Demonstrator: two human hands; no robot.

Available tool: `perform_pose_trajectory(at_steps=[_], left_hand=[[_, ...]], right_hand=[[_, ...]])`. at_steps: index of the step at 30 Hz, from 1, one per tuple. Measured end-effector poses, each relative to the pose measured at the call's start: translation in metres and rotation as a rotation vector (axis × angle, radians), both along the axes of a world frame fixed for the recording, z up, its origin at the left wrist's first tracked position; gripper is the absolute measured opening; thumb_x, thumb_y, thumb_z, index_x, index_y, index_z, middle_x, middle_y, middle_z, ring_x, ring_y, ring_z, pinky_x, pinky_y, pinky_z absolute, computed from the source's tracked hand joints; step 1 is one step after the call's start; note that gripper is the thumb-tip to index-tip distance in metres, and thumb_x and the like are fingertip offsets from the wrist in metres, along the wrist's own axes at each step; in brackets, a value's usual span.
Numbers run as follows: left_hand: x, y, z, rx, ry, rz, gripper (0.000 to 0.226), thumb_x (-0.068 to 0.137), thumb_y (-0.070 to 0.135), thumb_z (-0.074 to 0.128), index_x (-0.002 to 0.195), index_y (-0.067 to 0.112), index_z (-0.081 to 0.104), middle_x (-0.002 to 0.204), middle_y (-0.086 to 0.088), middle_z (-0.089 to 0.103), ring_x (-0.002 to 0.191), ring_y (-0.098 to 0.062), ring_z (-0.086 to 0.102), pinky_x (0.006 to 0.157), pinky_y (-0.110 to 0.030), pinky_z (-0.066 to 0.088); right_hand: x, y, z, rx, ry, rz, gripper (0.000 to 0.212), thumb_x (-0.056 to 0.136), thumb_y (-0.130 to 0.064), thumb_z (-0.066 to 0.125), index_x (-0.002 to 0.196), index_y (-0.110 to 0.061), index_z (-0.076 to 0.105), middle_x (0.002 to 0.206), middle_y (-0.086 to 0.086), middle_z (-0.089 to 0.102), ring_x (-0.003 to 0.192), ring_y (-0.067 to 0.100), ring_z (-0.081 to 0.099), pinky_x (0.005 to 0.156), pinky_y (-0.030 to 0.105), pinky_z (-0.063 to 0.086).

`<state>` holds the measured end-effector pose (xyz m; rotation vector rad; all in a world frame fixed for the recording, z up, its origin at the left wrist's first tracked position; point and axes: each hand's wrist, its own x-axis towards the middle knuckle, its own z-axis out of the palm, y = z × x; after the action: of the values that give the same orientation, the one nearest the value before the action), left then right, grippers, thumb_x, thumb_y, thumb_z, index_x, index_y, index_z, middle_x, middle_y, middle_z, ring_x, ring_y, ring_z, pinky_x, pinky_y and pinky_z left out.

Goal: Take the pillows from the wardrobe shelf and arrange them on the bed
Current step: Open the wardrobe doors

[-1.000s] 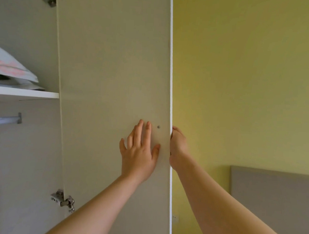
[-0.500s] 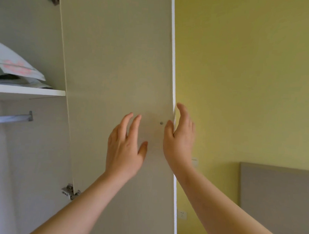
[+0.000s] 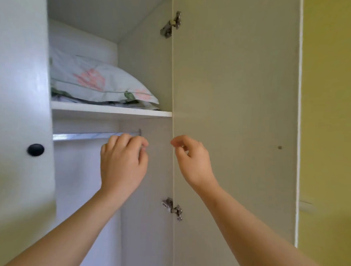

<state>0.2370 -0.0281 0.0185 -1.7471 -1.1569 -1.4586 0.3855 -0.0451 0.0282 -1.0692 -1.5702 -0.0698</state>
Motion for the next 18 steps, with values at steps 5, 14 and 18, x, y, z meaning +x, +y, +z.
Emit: perform_pose_trajectory(at_steps=[5,14,18], left_hand=[[-0.091,-0.006,0.002,0.069,0.052,0.333,0.024,0.069,0.014,0.057,0.090,0.020,0.068,0.103,-0.010,0.065,0.093,-0.033,0.056,0.072,-0.041,0.047],[-0.183,-0.005,-0.004,-0.225,0.157,0.614,0.040,0.056,0.008,0.082,0.094,0.008,0.069,0.088,-0.017,0.066,0.071,-0.037,0.062,0.057,-0.036,0.049],[-0.185,0.006,0.002,-0.232,0.194,0.578,0.024,0.073,0.014,0.073,0.095,0.007,0.066,0.086,-0.015,0.064,0.074,-0.030,0.060,0.059,-0.029,0.041]], right_hand=[[-0.088,0.017,-0.003,-0.133,0.064,0.274,0.030,0.089,-0.001,0.042,0.101,-0.009,0.068,0.068,-0.017,0.051,0.062,0.002,0.046,0.055,0.001,0.036],[-0.181,0.027,-0.016,-0.302,0.107,0.502,0.029,0.092,-0.005,0.039,0.105,-0.014,0.064,0.103,-0.003,0.055,0.080,0.012,0.050,0.058,0.010,0.037],[-0.195,0.030,-0.021,-0.333,0.114,0.533,0.027,0.093,-0.006,0.041,0.108,-0.013,0.063,0.105,-0.007,0.054,0.099,0.012,0.051,0.080,0.015,0.039]])
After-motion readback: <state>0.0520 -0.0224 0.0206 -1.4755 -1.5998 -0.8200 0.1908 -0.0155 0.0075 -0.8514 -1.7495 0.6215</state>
